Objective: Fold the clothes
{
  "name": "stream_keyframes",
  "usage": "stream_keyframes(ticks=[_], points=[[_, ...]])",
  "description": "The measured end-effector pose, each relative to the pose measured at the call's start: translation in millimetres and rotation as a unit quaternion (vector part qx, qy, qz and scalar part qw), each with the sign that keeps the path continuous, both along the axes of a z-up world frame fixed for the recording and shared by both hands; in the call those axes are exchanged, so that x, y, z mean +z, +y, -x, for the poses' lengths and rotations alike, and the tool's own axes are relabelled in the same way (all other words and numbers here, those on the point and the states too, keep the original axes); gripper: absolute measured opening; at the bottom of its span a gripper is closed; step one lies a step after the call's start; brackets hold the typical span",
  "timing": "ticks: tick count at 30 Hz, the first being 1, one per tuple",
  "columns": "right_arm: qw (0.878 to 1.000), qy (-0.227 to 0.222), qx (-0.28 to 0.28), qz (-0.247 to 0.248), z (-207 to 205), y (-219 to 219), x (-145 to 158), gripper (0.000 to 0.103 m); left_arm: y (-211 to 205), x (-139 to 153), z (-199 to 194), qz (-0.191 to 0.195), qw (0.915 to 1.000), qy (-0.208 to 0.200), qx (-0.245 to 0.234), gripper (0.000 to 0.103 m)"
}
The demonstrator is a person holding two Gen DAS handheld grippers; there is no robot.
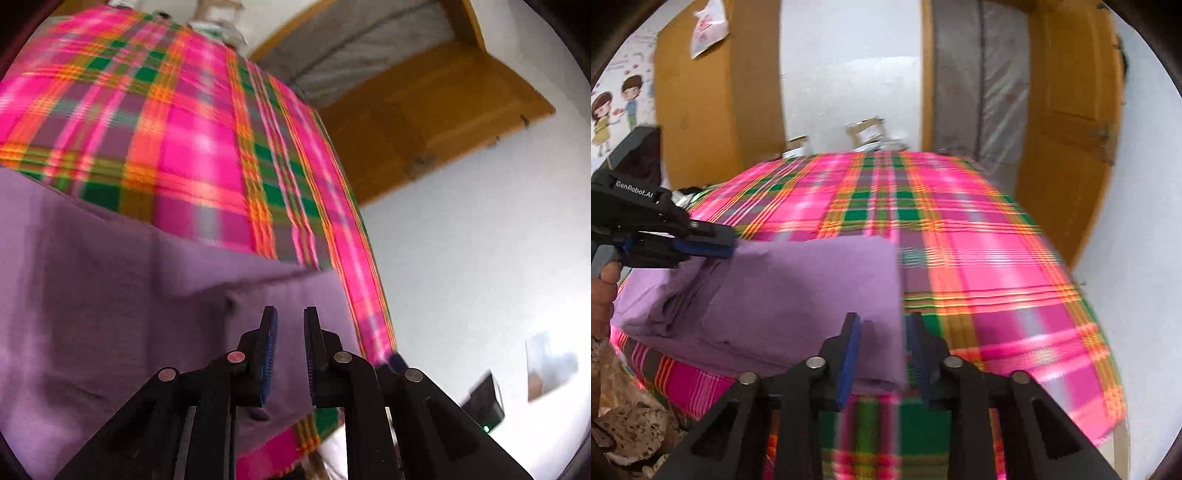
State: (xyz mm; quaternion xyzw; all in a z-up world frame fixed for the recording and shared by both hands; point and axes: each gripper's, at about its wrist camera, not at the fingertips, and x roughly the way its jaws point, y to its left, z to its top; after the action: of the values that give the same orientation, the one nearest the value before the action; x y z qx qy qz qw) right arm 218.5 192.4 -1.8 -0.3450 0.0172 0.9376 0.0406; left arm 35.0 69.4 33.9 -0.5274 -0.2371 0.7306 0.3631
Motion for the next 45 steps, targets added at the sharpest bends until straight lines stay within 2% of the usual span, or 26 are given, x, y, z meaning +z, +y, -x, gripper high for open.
stream_keyframes(ticks=[3,6,10,14,17,24,31,40,45], points=[[1.0,-0.012,0.007,-0.001,4,-2,-12,0.012,14,-8,-9,0.02,0.9995,0.004,-0.024,0.013],[1.0,-0.021,0.01,0.014,2,3,-17,0.011,17,-19,-10,0.042,0.9984,-0.004,-0.039,0.013],[0.999,-0.035,0.029,0.017,7,4,-13,0.011,7,-29,-10,0.064,0.9976,-0.006,-0.028,0.013],[0.999,-0.021,0.038,0.021,25,9,3,0.011,3,-30,-10,0.065,0.9974,-0.008,-0.029,0.013],[0.999,-0.018,0.043,0.023,48,11,10,0.011,6,-26,-17,0.079,0.9961,0.007,-0.04,0.013],[0.996,-0.061,0.026,0.066,86,19,-13,0.011,7,-27,-21,0.084,0.9944,0.018,-0.062,0.016],[0.996,-0.068,0.016,0.058,97,19,-15,0.009,3,-26,-26,0.081,0.9934,0.02,-0.078,0.016],[0.997,-0.067,-0.014,0.023,94,5,-11,0.009,-7,-17,-50,0.103,0.9887,0.043,-0.101,0.016],[0.998,-0.046,0.033,0.026,72,-22,-8,0.009,-12,-17,-59,0.111,0.9872,0.045,-0.105,0.016]])
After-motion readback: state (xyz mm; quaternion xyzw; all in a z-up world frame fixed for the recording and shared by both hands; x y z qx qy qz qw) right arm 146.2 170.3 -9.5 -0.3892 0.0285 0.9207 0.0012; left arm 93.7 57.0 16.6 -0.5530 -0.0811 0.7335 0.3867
